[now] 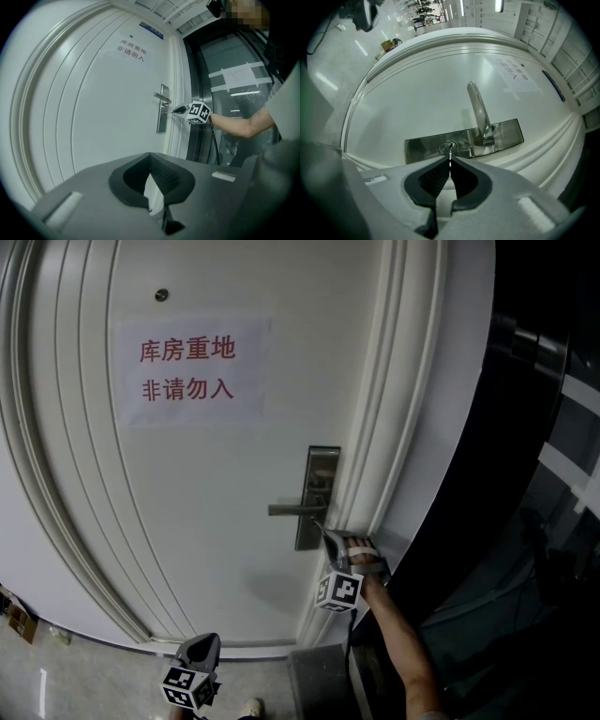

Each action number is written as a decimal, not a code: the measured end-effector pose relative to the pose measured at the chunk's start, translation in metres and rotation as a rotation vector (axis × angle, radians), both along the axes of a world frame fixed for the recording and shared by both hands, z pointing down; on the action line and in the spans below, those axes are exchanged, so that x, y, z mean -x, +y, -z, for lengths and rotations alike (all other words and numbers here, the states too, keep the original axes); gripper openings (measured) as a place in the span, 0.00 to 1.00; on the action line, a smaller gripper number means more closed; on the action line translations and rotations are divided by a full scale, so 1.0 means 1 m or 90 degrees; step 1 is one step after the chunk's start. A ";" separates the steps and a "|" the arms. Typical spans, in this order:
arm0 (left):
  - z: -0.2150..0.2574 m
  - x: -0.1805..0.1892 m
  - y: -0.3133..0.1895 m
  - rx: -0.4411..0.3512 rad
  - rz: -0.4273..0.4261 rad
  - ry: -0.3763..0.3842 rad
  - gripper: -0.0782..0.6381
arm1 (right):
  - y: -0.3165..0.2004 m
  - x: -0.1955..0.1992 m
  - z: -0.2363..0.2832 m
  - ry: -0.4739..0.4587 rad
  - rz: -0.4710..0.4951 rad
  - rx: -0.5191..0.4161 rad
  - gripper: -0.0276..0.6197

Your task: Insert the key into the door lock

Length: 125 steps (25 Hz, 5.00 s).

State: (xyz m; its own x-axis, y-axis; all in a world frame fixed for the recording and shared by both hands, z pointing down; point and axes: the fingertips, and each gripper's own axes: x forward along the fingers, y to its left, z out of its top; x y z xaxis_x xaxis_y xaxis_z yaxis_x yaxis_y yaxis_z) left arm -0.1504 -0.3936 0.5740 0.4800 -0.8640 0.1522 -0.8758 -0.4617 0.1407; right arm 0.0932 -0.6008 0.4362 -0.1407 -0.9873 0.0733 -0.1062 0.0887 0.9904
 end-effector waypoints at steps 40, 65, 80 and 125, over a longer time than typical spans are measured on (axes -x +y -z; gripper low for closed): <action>-0.002 0.007 0.007 -0.001 0.004 0.013 0.11 | -0.004 0.006 0.000 0.073 -0.156 -0.016 0.06; -0.007 0.017 0.007 0.004 0.010 0.034 0.11 | -0.004 0.008 0.001 0.090 -0.187 -0.018 0.06; -0.005 0.020 0.008 0.002 0.013 0.034 0.11 | -0.005 0.009 0.000 0.083 -0.183 -0.020 0.06; -0.009 0.031 -0.002 0.006 0.025 0.045 0.11 | -0.033 0.019 0.001 0.093 -0.188 -0.034 0.06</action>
